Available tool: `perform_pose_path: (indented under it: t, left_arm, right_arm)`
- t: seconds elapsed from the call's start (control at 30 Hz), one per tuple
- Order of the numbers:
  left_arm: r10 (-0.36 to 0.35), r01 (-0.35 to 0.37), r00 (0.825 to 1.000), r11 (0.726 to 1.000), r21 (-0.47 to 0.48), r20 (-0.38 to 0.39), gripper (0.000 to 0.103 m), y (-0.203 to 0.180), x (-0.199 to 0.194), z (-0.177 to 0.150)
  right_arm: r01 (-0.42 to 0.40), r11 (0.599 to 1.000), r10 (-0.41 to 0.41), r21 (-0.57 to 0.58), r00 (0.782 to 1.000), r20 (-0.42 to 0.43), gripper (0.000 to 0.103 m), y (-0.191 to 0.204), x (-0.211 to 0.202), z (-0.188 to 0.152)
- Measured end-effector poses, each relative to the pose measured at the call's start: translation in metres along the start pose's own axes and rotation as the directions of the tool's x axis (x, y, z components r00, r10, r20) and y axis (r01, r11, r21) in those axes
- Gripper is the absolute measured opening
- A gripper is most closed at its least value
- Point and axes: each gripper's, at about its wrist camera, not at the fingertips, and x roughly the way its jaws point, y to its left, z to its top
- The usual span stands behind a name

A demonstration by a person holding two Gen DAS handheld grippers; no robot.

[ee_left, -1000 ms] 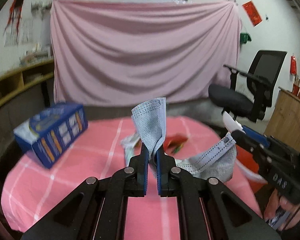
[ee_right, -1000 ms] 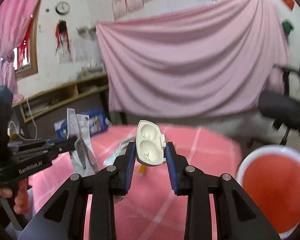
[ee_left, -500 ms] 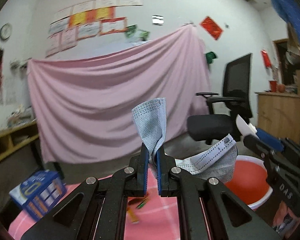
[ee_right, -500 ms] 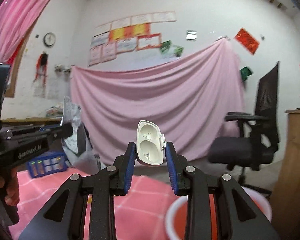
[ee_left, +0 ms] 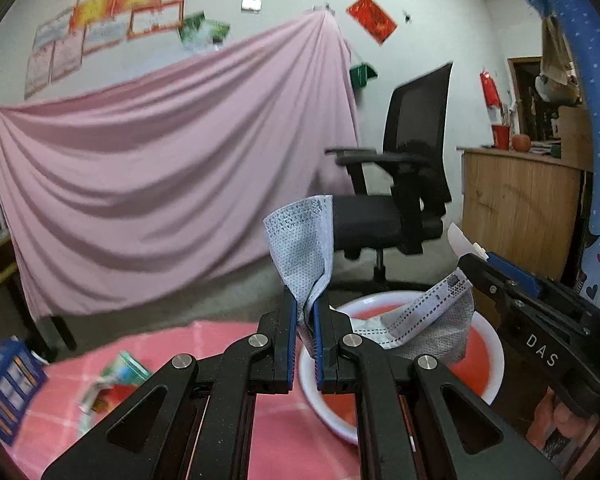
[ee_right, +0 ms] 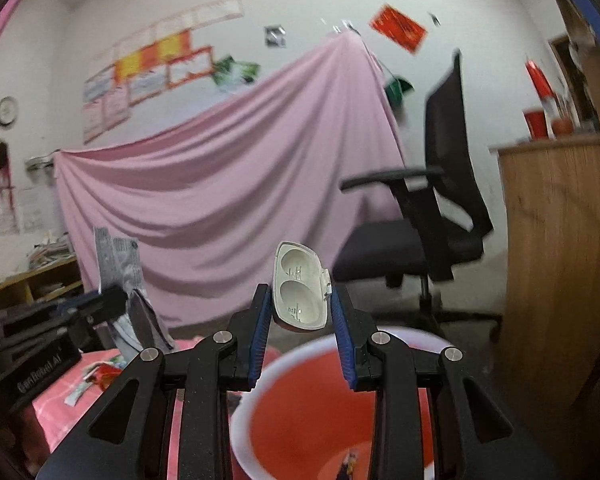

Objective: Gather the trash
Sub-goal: 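Carry the mask and earbud case over the bucket and open both tools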

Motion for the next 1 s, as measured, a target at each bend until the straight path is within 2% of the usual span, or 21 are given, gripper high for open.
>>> perform_pose_path:
  t: [0.17,0.3,0.57,0.67,0.7,0.73,0.77,0.83,0.97,1.0]
  left_arm:
    - [-0.025,0.02,0.992,0.999,-0.037,-0.12,0.005,-0.01,0.037,0.0]
    - [-0.089,0.071,0.973,0.993,-0.092,-0.212,0.006,-0.012,0.064,0.001]
    - [-0.144,0.088,0.94,0.978,-0.187,-0.31,0.007,-0.008,0.093,0.001]
    - [-0.171,0.098,0.926,0.97,-0.223,-0.336,0.015,-0.003,0.096,0.0]
    - [-0.177,0.1,0.923,0.968,-0.232,-0.341,0.022,-0.002,0.097,-0.001]
    - [-0.179,0.099,0.922,0.966,-0.238,-0.343,0.029,0.0,0.098,0.0]
    - [-0.178,0.097,0.924,0.965,-0.243,-0.34,0.031,0.001,0.097,0.0]
    - [-0.178,0.095,0.924,0.964,-0.248,-0.338,0.033,0.005,0.094,-0.002]
    - [-0.167,0.087,0.933,0.964,-0.251,-0.32,0.034,0.013,0.084,-0.007]
    - [-0.162,0.084,0.938,0.964,-0.254,-0.306,0.039,0.016,0.081,-0.005]
  right_arm:
    - [0.048,0.998,-0.043,0.045,0.993,-0.108,0.028,-0.018,0.015,-0.009]
    - [0.07,0.995,-0.058,0.065,0.983,-0.173,0.028,-0.027,0.024,-0.013]
    - [0.085,0.992,-0.059,0.088,0.961,-0.27,0.029,-0.038,0.034,-0.019]
    - [0.094,0.99,-0.062,0.102,0.959,-0.276,0.029,-0.041,0.033,-0.019]
    - [0.097,0.99,-0.064,0.105,0.959,-0.277,0.029,-0.042,0.033,-0.019]
    - [0.099,0.989,-0.066,0.106,0.958,-0.278,0.029,-0.042,0.033,-0.019]
    - [0.101,0.989,-0.068,0.106,0.958,-0.279,0.029,-0.042,0.032,-0.019]
    - [0.104,0.989,-0.072,0.103,0.958,-0.277,0.029,-0.041,0.032,-0.018]
    - [0.108,0.99,-0.081,0.095,0.965,-0.249,0.038,-0.04,0.03,-0.015]
    - [0.107,0.99,-0.082,0.092,0.968,-0.239,0.038,-0.038,0.029,-0.013]
